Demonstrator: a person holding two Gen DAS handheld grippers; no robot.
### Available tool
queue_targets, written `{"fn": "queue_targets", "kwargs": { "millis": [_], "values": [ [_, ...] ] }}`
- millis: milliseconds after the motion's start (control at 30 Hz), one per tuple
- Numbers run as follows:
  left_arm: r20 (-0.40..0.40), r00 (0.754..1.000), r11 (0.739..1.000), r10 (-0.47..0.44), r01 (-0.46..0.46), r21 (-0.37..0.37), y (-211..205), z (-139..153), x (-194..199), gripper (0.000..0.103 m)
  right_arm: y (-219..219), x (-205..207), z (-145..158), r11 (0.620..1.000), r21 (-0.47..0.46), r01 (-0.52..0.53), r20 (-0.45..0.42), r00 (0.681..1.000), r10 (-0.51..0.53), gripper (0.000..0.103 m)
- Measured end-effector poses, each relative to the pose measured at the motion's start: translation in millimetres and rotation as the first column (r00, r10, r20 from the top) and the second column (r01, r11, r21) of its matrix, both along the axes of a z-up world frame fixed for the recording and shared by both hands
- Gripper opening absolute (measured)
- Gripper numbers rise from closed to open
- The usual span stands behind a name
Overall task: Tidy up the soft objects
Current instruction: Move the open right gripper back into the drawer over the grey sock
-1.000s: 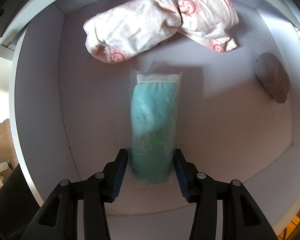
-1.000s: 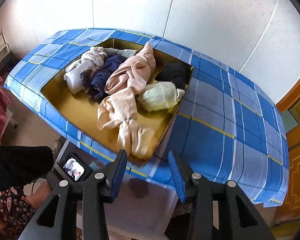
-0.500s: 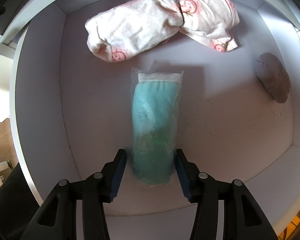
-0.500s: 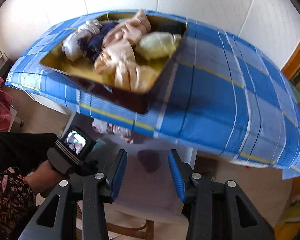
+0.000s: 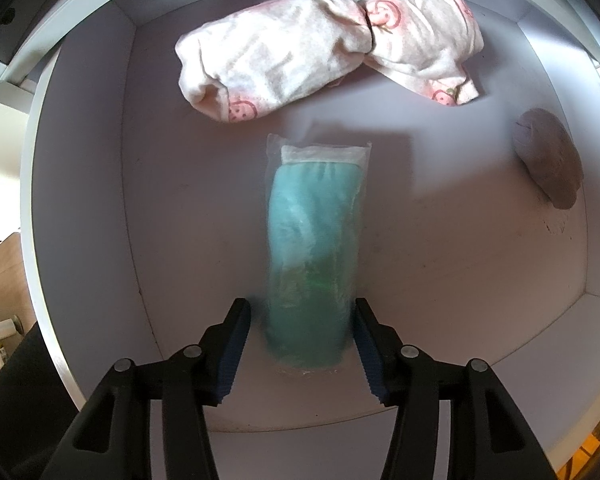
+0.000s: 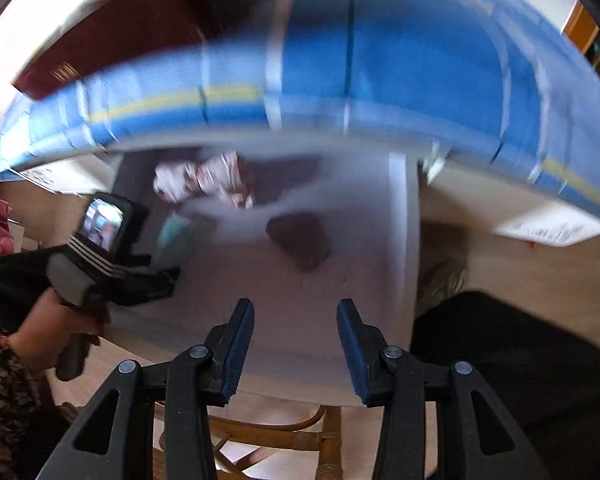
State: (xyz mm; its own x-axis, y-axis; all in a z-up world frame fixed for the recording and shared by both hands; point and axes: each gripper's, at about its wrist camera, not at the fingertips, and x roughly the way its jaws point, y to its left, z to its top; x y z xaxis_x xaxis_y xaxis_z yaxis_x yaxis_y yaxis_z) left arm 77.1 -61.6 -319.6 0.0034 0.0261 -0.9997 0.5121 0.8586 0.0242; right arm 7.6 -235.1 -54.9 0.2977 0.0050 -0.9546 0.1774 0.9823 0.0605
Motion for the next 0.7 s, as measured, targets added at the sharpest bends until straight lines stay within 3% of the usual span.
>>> {"fn": "queue_targets", "kwargs": {
  "millis": [133, 367, 500, 700],
  "values": [
    [-0.008, 1.0, 1.0, 0.023, -0.024, -0.005, 5.5, -0.9, 3.4, 0.058, -2.4, 10.9, -45.2, 1.0, 0.013, -0.001, -0.07, 0.998, 0.002, 0.053],
    [-0.019, 0.999, 0.998, 0.05, -0.05, -0.027, 13.2, -0.8, 7.9, 0.064, 4.4, 49.4, -102.4, 0.992, -0.071, -0.102, -0.129, 0.987, 0.092, 0.065],
    [-0.037, 0.994, 0.992, 0.102, -0.104, -0.074, 23.4, 0.6, 15.5, 0.065, 2.5, 70.5, -123.9, 0.984, -0.131, -0.122, -0.147, 0.984, 0.102, 0.066],
    [-0.017, 0.988, 0.982, 0.155, -0.156, -0.105, 36.3, 7.2, 27.7, 0.068, 3.8, 91.8, -142.1, 0.98, -0.144, -0.139, -0.147, 0.982, 0.117, 0.066]
  ]
}}
